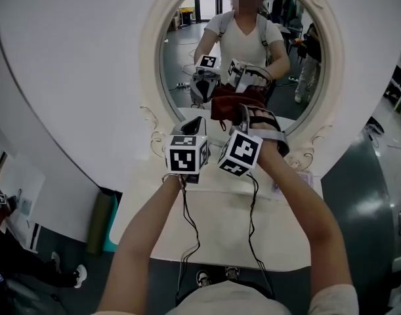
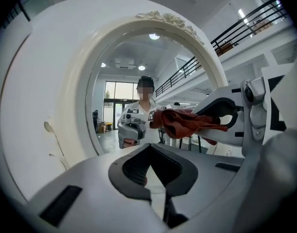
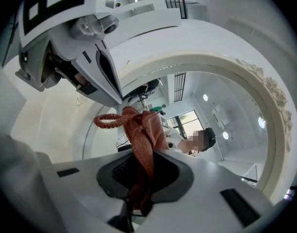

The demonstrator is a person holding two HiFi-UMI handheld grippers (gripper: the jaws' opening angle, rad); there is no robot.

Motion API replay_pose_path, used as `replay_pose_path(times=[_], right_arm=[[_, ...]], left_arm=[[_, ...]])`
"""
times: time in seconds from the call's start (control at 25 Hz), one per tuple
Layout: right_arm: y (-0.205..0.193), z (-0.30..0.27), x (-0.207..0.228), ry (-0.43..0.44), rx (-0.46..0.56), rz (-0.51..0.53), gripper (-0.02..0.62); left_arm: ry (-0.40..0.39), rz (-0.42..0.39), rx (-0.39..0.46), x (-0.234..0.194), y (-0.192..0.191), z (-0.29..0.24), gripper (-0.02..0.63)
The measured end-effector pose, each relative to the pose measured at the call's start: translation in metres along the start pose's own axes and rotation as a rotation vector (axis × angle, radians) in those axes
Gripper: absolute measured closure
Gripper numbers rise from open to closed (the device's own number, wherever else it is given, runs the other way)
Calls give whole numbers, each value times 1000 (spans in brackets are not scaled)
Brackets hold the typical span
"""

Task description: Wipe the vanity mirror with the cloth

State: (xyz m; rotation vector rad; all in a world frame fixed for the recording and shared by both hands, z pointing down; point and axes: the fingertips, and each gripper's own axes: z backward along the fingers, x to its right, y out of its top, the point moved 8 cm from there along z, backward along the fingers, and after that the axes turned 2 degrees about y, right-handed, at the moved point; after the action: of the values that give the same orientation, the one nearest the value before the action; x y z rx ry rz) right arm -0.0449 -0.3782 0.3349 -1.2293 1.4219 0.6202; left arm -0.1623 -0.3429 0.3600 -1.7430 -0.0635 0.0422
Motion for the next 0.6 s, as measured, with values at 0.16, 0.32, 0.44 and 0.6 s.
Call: replay_pose_path(times=[0.16, 0.32, 0.44, 0.6], right_arm=[[-9, -9, -32, 51, -16, -10, 534], [-20, -18, -67, 112, -27, -21, 534], [-28, -25, -90, 136, -30, -26, 534], [-36, -33, -116, 182, -46, -50, 534]], left_arm=[[-7, 19, -49, 4, -26, -3, 595], [-11, 31, -92, 8, -52, -4, 595], [-8, 47, -122, 11, -72, -4, 595], [-5, 61, -161, 14, -95, -3, 595]])
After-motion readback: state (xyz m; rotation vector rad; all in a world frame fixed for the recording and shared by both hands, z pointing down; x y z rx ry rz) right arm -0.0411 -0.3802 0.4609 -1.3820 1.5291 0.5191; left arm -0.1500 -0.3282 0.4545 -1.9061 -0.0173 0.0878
